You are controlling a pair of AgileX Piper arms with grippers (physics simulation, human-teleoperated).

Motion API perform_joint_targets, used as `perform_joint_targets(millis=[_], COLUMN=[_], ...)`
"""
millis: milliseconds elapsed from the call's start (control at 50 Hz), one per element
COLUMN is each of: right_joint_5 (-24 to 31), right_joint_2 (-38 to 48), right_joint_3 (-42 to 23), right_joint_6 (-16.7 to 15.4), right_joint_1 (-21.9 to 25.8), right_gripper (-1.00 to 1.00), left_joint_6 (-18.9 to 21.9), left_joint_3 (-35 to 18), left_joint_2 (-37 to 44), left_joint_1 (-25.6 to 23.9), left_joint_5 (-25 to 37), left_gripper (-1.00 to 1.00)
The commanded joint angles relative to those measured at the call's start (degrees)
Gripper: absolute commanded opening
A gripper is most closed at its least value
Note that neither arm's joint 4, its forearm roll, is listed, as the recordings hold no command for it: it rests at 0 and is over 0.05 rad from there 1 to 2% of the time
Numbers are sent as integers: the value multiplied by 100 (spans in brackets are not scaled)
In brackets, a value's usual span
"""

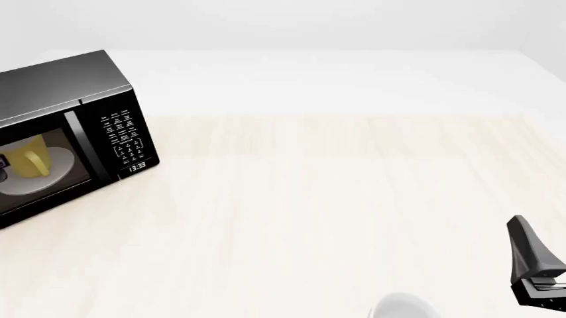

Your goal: Put the yellow and white mug in the microwave and close it.

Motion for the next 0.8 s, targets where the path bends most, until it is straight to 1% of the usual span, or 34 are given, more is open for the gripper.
perform_joint_targets(millis=[20, 140, 220, 440, 500, 520, 540, 660, 700, 740, 800], right_joint_5=[2, 2, 2, 2, 2, 2, 1, 2, 2, 2, 3], right_joint_2=[-8, -8, -7, -9, -7, -7, -6, -7, -7, -8, -9], right_joint_3=[6, 6, 6, 6, 6, 6, 6, 6, 6, 6, 6], right_joint_6=[-1, -2, -2, -2, 0, -2, -3, -1, -4, -3, -3], right_joint_1=[2, 3, 3, 2, 0, 4, 4, 2, 4, 3, 4], right_gripper=[100, 100, 100, 100, 100, 100, 100, 100, 100, 100, 100], left_joint_6=[-55, -49, 2, 40, 128, 304, 293, 265, 342, 293, 290], left_joint_3=[134, 402, 524, 682, 696, 713, 708, 712, 718, 712, 695], left_joint_2=[6, -340, -633, -1284, -1468, -1543, -1540, -1950, -2077, -2348, -2530], left_joint_1=[-246, -301, -248, -213, -149, 34, 44, -76, -27, -171, -203], left_joint_5=[-68, -33, 47, 289, 329, 303, 309, 536, 579, 742, 869], left_gripper=[100, 100, 100, 100, 100, 100, 100, 100, 100, 100, 100])
